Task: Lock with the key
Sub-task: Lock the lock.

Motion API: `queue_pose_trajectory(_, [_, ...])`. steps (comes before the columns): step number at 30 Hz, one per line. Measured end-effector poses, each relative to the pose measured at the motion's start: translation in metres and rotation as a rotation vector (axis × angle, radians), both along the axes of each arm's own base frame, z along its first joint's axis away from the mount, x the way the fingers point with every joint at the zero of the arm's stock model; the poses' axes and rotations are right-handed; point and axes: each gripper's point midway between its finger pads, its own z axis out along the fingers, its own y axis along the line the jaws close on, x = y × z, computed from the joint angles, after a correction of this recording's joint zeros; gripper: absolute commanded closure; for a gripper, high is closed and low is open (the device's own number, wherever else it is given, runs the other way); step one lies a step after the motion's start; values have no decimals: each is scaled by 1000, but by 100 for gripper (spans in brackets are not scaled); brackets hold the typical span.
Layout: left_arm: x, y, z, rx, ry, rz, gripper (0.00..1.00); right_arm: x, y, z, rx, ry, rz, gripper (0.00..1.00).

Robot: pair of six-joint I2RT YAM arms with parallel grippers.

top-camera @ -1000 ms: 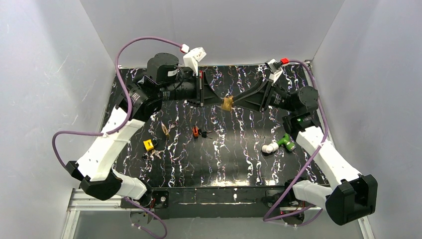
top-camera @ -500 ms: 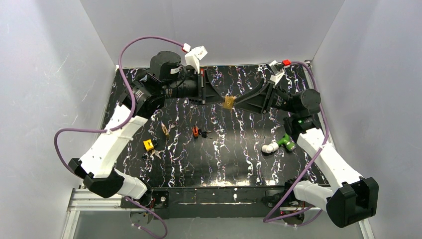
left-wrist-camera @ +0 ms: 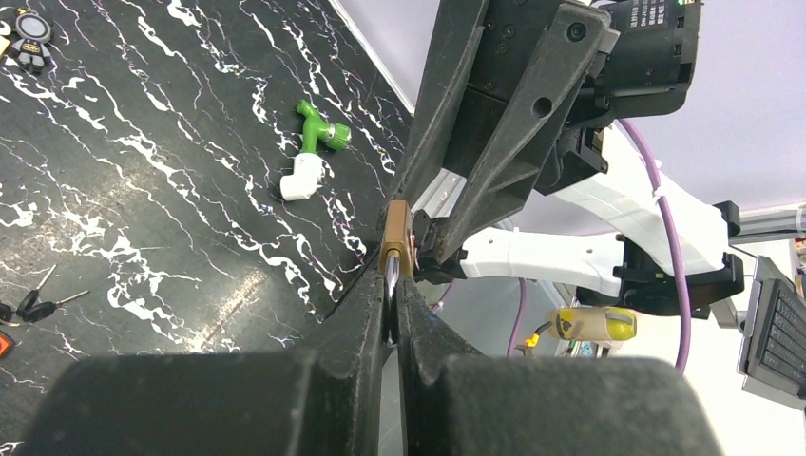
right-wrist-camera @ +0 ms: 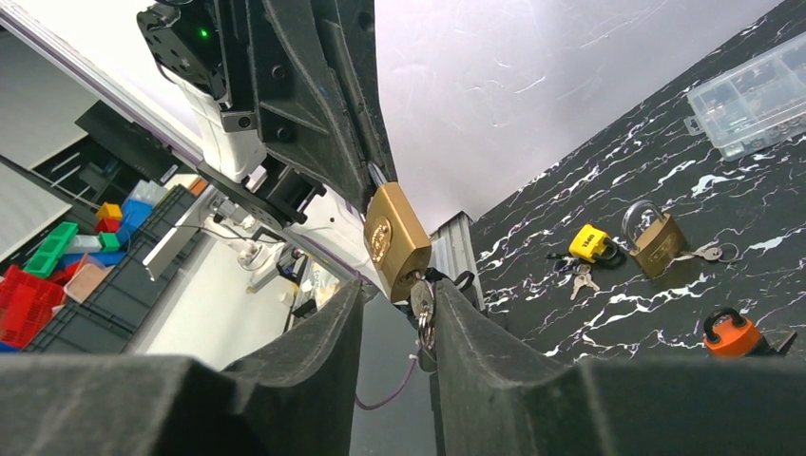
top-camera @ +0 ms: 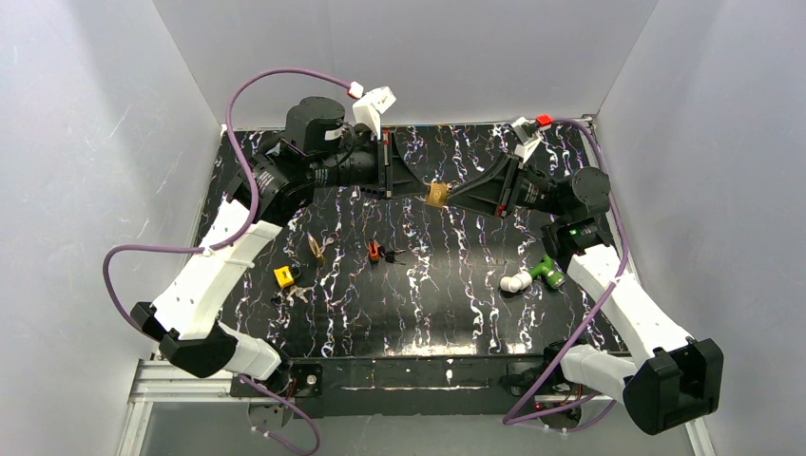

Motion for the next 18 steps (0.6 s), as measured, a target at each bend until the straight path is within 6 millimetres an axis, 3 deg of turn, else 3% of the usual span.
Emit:
queue_pose_trajectory(8, [-2, -1, 3, -11, 0, -12, 100, 1, 0, -2, -5, 2, -3, 98])
queue_pose_trajectory(18, [-4, 1, 5, -12, -21, -21, 100, 2, -1, -1, 0, 23, -2, 99])
